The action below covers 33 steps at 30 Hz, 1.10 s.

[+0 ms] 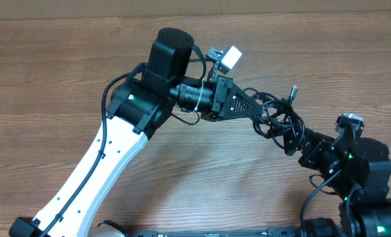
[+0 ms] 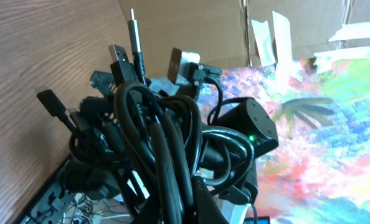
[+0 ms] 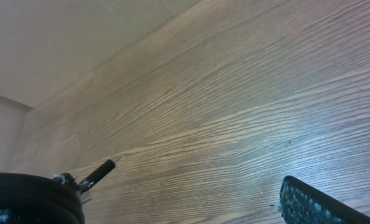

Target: Untangle cables

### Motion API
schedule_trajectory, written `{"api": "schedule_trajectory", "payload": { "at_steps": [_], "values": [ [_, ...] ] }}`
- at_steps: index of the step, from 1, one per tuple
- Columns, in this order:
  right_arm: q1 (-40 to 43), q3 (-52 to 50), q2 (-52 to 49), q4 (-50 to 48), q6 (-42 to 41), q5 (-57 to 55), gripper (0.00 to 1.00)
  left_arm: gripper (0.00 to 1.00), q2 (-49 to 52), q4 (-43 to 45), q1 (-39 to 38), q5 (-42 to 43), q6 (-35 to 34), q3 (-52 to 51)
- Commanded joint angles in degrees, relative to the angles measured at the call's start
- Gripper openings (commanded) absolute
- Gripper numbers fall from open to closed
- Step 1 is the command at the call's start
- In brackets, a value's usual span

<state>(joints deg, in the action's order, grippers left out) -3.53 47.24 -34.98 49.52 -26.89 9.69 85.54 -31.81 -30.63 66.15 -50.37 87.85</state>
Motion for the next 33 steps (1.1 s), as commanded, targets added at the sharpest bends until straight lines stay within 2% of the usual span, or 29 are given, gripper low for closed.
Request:
{"api": "schedule_trajectory", "payload": {
  "at_steps": [1, 9, 33],
  "values": [
    [1.03, -1.16, -0.50, 1.60, -0.26, -10.75, 1.00, 0.04, -2.32, 1.01, 1.49, 10.62, 1.11, 1.77],
    [1.03, -1.16, -0.50, 1.57, -0.26, -11.17, 1.00, 0.04, -2.32, 1.84, 3.67, 19.63, 1.09, 1.77],
    [1.03, -1.16, -0.50, 2.54, -0.22, -12.63, 1.00, 0.04, -2.32, 2.12, 5.46, 20.94, -0.57, 1.77]
  ]
}}
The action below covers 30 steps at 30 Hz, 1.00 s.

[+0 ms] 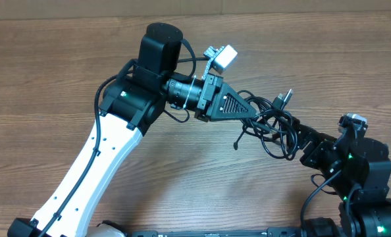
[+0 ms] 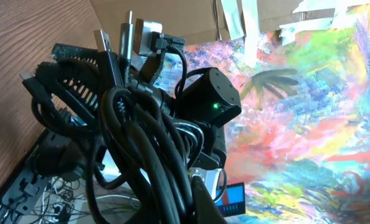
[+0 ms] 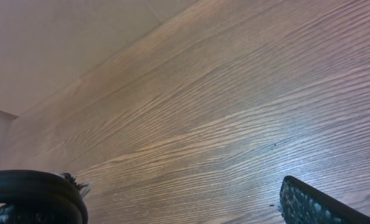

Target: Untangle cables

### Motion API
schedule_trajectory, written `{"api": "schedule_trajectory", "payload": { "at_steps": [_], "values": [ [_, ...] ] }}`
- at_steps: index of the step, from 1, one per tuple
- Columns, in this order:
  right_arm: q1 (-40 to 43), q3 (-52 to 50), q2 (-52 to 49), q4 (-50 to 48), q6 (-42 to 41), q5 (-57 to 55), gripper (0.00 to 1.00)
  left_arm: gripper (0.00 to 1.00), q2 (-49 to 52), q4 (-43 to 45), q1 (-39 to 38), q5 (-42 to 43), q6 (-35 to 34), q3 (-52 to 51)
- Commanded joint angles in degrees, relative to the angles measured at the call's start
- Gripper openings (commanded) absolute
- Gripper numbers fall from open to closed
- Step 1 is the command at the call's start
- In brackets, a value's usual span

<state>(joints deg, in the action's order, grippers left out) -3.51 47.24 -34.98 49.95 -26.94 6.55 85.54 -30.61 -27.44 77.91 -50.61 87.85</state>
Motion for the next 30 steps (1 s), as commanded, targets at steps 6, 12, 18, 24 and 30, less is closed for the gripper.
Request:
{"api": "schedule_trajectory", "payload": {
  "at_steps": [6, 12, 18, 24, 30],
  "values": [
    [1.01, -1.16, -0.50, 2.01, 1.97, -5.49, 1.00, 0.04, -2.29, 0.90, 3.48, 6.16, 1.84, 1.77],
    [1.01, -1.16, -0.50, -0.09, 17.29, 11.74, 1.00, 0.04, -2.29, 0.87, 3.48, 0.98, 1.97, 1.77],
    [1.01, -1.14, -0.50, -0.66, 24.48, 23.15, 1.00, 0.04, -2.29, 0.87, 3.48, -4.74, 2.86, 1.77],
    [1.01, -1.14, -0.50, -2.32, 24.50, 28.55, 1.00, 0.04, -2.29, 0.85, 4.02, -8.09, 7.61, 1.77],
    [1.01, -1.14, -0.50, -2.75, 24.48, 29.20, 1.00, 0.04, -2.29, -0.72, 5.90, -12.68, 7.58, 1.77]
  ]
}}
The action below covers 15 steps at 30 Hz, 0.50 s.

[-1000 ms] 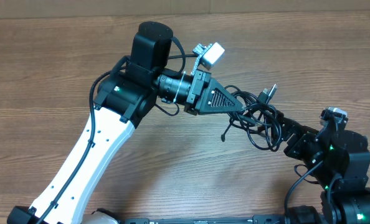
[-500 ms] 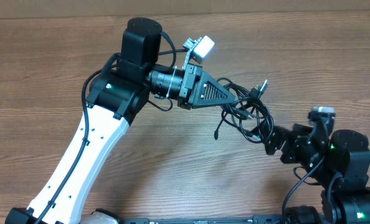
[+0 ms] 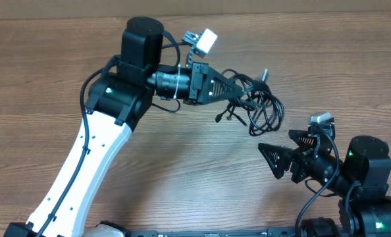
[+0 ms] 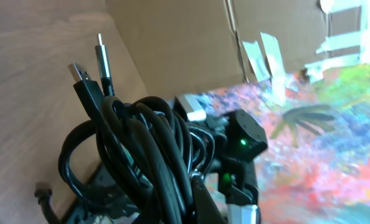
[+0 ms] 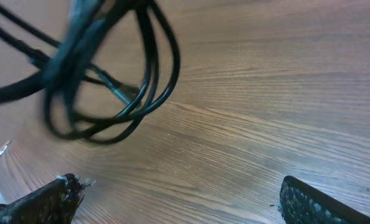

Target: Untangle cables

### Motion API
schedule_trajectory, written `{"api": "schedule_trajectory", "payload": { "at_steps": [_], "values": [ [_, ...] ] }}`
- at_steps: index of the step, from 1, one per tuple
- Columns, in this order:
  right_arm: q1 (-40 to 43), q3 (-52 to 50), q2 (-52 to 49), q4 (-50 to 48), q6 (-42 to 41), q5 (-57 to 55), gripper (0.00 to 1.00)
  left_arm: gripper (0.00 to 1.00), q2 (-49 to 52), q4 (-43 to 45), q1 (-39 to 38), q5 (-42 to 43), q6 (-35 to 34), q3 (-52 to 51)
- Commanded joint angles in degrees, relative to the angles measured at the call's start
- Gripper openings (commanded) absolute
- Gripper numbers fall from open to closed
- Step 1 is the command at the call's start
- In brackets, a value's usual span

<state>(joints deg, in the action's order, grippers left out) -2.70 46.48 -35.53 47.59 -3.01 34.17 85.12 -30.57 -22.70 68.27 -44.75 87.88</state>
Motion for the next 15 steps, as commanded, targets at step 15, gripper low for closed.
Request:
{"api": "schedule_trajectory", "payload": {
  "at_steps": [15],
  "values": [
    [0.20, -0.37, 0.04, -3.17, -3.15, 1.88, 1.00, 0.04, -1.88, -10.58, 1.14, -13.14, 30.10, 1.75]
  ]
}}
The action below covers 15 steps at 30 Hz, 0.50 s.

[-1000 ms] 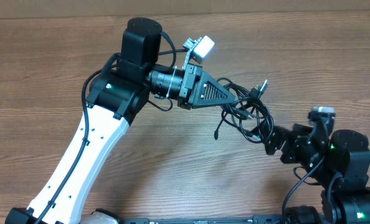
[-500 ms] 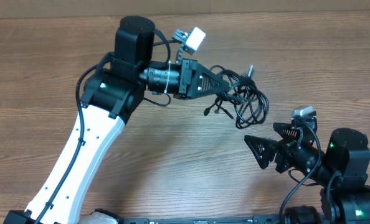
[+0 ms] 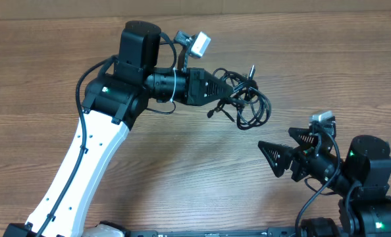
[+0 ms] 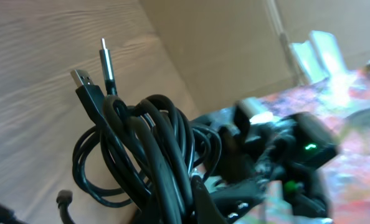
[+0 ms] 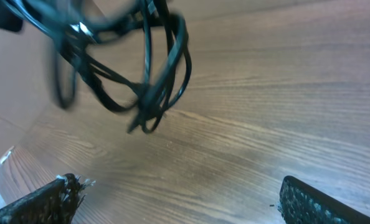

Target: Untangle cables

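Observation:
A knot of black cables (image 3: 245,102) hangs in the air over the middle of the wooden table (image 3: 182,178), its USB plugs sticking up (image 4: 91,78). My left gripper (image 3: 223,93) is shut on the bundle (image 4: 163,155). My right gripper (image 3: 284,150) is open, low at the right and apart from the cables, with nothing between its fingers (image 5: 306,202). In the right wrist view the cable loops (image 5: 144,68) dangle above and to the left.
Bare wooden tabletop (image 5: 247,124) lies under and around both arms. The left arm's white link (image 3: 83,178) crosses the left half of the table. The right arm's black base (image 3: 366,184) stands at the lower right corner.
My left gripper has carried the cable bundle a little further left and up. The right gripper stays open in the same place, with the loops now further from it.
At first both grippers held the tangle between them at the right. Then the left had drawn back left while the right still gripped a cable. Later the right gripper was open and free, and the left holds the whole bundle away from it.

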### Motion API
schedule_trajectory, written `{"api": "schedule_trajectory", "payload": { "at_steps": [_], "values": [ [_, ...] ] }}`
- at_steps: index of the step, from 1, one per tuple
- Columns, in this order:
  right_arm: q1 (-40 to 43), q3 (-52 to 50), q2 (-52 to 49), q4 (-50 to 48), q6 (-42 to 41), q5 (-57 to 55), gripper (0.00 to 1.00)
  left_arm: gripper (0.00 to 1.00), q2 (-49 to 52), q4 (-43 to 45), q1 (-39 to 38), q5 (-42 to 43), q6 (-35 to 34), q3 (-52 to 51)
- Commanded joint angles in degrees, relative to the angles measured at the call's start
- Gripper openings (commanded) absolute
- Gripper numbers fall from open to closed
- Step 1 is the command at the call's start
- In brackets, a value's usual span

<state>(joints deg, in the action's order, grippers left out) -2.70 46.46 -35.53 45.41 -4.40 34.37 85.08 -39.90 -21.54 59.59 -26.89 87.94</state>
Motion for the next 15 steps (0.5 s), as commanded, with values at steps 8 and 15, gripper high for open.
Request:
{"api": "schedule_trajectory", "payload": {
  "at_steps": [8, 15],
  "values": [
    [0.20, -0.35, 0.04, -2.51, -2.97, 2.38, 1.00, 0.04, -1.84, -4.76, -2.67, -5.16, 31.71, 1.68],
    [0.20, -0.35, 0.04, -4.11, -8.09, 0.55, 1.00, 0.04, -1.84, -10.47, -4.85, -5.16, 45.57, 1.68]
  ]
}}
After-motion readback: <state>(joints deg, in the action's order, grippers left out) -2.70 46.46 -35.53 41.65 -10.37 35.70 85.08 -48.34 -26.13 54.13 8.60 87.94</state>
